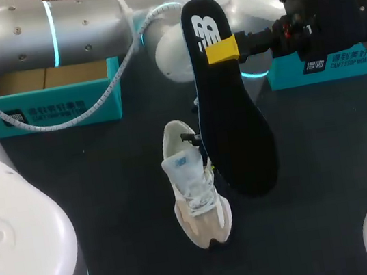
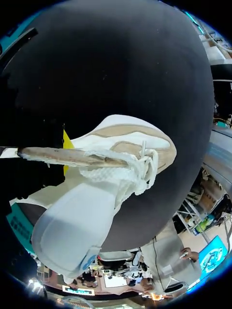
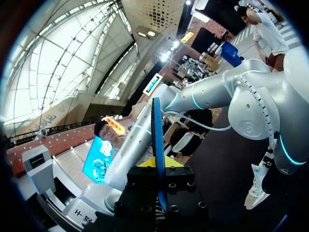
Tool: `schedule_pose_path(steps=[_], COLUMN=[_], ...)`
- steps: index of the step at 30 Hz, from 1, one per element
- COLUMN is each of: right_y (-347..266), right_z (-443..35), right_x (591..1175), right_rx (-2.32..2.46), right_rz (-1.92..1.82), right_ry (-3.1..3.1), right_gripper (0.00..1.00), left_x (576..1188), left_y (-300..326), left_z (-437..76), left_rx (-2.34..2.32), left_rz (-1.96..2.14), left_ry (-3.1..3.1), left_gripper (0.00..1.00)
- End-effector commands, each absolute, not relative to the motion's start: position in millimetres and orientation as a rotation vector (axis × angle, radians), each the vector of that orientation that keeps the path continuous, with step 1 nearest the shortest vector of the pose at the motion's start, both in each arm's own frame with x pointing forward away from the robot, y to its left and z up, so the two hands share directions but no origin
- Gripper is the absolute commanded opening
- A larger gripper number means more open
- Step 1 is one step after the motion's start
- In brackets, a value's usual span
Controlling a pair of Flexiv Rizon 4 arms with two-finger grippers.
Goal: Take the shoe out of the shoebox, open the shoe tongue, remove and reinsert the insole, then place the shoe into the shoebox
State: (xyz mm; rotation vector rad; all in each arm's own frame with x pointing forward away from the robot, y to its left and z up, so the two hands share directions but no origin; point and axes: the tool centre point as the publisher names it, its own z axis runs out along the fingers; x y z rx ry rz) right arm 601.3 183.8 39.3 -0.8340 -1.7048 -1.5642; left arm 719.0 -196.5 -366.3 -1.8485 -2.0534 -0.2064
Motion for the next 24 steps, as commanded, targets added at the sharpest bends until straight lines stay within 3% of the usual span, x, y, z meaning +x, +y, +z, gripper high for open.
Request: schedule_pose_path(steps=[1, 10, 12, 13, 24], right_y=[186.0, 186.0, 186.0, 186.0, 186.0], right_z=[39.0, 39.0, 39.0, 39.0, 39.0], right_x=[602.0, 602.0, 602.0, 602.0, 602.0], right_rx=[-0.835, -0.835, -0.835, -0.835, -0.835], right_rz=[-1.562, -1.562, -1.562, -1.562, -1.562], right_ry=[-1.705, -1.705, -1.705, -1.705, -1.705], right_gripper=[0.00, 0.00, 0.00, 0.00, 0.00], left_x=[718.4, 715.1, 715.0, 715.1, 728.1], left_y=[-200.2, -202.9, -203.3, -203.9, -206.1], left_z=[-371.8, -385.4, -386.2, -385.8, -350.9], left_rx=[-1.827, -1.823, -1.828, -1.842, -1.890], left_rz=[-0.213, -0.212, -0.205, -0.190, 0.025], left_ry=[-2.024, -2.018, -2.017, -2.016, -2.105], left_gripper=[0.00, 0.00, 0.45, 1.00, 1.00])
